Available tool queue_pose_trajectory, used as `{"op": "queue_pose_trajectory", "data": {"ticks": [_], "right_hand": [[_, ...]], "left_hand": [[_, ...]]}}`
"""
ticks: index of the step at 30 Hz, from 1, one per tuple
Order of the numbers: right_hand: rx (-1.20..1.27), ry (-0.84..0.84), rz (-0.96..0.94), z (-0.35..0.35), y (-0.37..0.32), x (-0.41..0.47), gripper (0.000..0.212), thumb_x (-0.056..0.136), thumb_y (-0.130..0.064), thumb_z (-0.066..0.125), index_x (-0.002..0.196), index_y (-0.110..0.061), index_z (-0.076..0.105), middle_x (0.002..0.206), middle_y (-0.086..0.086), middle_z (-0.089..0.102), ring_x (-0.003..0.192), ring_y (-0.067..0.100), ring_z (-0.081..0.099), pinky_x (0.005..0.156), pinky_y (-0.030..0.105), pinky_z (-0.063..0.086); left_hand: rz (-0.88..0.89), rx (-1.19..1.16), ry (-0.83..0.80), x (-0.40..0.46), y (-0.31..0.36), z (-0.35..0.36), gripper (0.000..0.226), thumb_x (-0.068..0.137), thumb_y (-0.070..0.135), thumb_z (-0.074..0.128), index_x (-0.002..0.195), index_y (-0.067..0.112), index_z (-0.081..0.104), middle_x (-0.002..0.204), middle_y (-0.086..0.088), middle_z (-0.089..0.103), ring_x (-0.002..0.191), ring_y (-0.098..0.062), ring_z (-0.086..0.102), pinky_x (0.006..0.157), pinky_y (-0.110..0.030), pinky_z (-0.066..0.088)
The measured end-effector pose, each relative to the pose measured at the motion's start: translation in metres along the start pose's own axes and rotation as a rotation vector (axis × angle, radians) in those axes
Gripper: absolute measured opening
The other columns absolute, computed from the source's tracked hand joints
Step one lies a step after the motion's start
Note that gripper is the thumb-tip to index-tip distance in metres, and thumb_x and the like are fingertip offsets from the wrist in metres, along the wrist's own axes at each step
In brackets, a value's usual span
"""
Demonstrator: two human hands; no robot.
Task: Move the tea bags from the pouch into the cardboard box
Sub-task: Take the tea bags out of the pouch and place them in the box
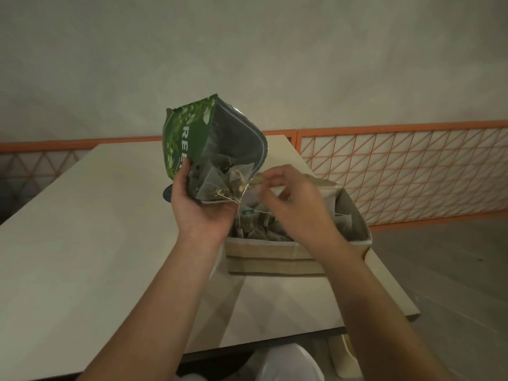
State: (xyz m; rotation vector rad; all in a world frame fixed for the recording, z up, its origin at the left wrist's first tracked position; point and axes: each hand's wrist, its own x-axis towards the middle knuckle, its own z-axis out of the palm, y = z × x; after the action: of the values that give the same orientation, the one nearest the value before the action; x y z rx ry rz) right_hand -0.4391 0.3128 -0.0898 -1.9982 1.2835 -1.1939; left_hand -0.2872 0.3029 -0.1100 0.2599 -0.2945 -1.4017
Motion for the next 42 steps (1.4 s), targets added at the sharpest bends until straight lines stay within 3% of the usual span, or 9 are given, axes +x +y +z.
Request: {"op": "queue_pose_trajectory", "data": {"ticks": [4, 13, 20, 24, 28, 33, 36, 39, 42], "right_hand": [[0.005, -0.092, 0.052, 0.008, -0.004, 0.004, 0.024, 0.086, -0.042, 0.069, 0.099, -0.023, 0.071, 0.064, -0.015, 0.056, 0.055, -0.005, 0.050, 0.053, 0.012, 0.033], [0.110, 0.318, 0.025, -0.032, 0.006, 0.008, 0.021, 0.092, -0.041, 0.061, 0.098, -0.023, 0.071, 0.046, -0.013, 0.041, 0.039, 0.003, 0.035, 0.040, 0.010, 0.026], [-0.358, 0.258, 0.073, -0.028, 0.042, -0.005, 0.025, 0.083, -0.038, 0.072, 0.094, -0.016, 0.069, 0.108, 0.002, 0.056, 0.096, 0.014, 0.052, 0.071, 0.021, 0.041], [-0.382, 0.224, -0.136, -0.004, 0.030, -0.009, 0.020, 0.087, -0.031, 0.065, 0.106, -0.026, 0.068, 0.114, -0.005, 0.062, 0.112, 0.018, 0.050, 0.094, 0.033, 0.038], [-0.436, -0.005, -0.179, 0.022, 0.020, -0.012, 0.026, 0.089, -0.044, 0.062, 0.113, -0.036, 0.068, 0.104, -0.015, 0.070, 0.104, 0.012, 0.053, 0.084, 0.031, 0.021], [-0.174, 0.033, -0.080, 0.018, 0.024, -0.010, 0.014, 0.085, -0.044, 0.069, 0.090, -0.031, 0.070, 0.054, -0.026, 0.053, 0.059, -0.007, 0.048, 0.082, 0.035, 0.038], [0.035, 0.105, 0.022, -0.002, 0.019, -0.008, 0.013, 0.089, -0.040, 0.063, 0.095, -0.029, 0.068, 0.057, -0.017, 0.056, 0.047, -0.006, 0.046, 0.053, 0.009, 0.037], [0.243, 0.272, 0.087, -0.022, 0.019, -0.005, 0.020, 0.092, -0.040, 0.059, 0.100, -0.024, 0.069, 0.068, 0.005, 0.061, 0.050, 0.012, 0.045, 0.048, 0.013, 0.040], [0.370, 0.335, 0.166, -0.035, 0.023, 0.002, 0.022, 0.095, -0.036, 0.057, 0.102, -0.018, 0.069, 0.060, -0.004, 0.057, 0.056, 0.014, 0.047, 0.052, 0.023, 0.041]], "left_hand": [[-0.003, 0.009, -0.009, 0.001, 0.001, -0.001, 0.057, 0.098, 0.045, 0.051, 0.145, 0.014, 0.056, 0.147, -0.016, 0.056, 0.138, -0.034, 0.051, 0.091, -0.040, 0.054], [-0.007, -0.046, -0.012, 0.003, 0.005, -0.008, 0.053, 0.098, 0.042, 0.055, 0.142, 0.014, 0.059, 0.143, -0.018, 0.059, 0.134, -0.039, 0.055, 0.112, -0.050, 0.045], [-0.004, -0.057, -0.021, 0.001, 0.006, -0.005, 0.053, 0.099, 0.042, 0.054, 0.143, 0.013, 0.058, 0.143, -0.018, 0.059, 0.134, -0.040, 0.055, 0.111, -0.050, 0.046], [0.004, -0.054, -0.012, 0.000, 0.003, -0.003, 0.052, 0.098, 0.042, 0.055, 0.142, 0.013, 0.060, 0.141, -0.018, 0.062, 0.131, -0.039, 0.057, 0.107, -0.050, 0.049], [0.006, -0.049, -0.009, -0.001, 0.001, -0.002, 0.052, 0.098, 0.041, 0.054, 0.142, 0.013, 0.059, 0.141, -0.018, 0.062, 0.131, -0.040, 0.057, 0.109, -0.050, 0.048], [-0.002, -0.027, -0.023, 0.002, 0.006, -0.006, 0.054, 0.097, 0.042, 0.054, 0.143, 0.013, 0.058, 0.145, -0.018, 0.058, 0.134, -0.040, 0.055, 0.112, -0.051, 0.044], [-0.001, -0.019, -0.027, 0.005, 0.011, -0.010, 0.056, 0.096, 0.042, 0.056, 0.145, 0.014, 0.057, 0.147, -0.017, 0.056, 0.136, -0.039, 0.053, 0.114, -0.052, 0.042], [0.002, -0.010, -0.034, 0.006, 0.012, -0.012, 0.058, 0.094, 0.043, 0.057, 0.145, 0.016, 0.056, 0.150, -0.016, 0.054, 0.138, -0.037, 0.051, 0.114, -0.050, 0.042], [0.004, -0.014, -0.037, 0.006, 0.010, -0.010, 0.055, 0.097, 0.043, 0.054, 0.144, 0.015, 0.058, 0.146, -0.017, 0.057, 0.135, -0.040, 0.054, 0.111, -0.050, 0.045]]}}
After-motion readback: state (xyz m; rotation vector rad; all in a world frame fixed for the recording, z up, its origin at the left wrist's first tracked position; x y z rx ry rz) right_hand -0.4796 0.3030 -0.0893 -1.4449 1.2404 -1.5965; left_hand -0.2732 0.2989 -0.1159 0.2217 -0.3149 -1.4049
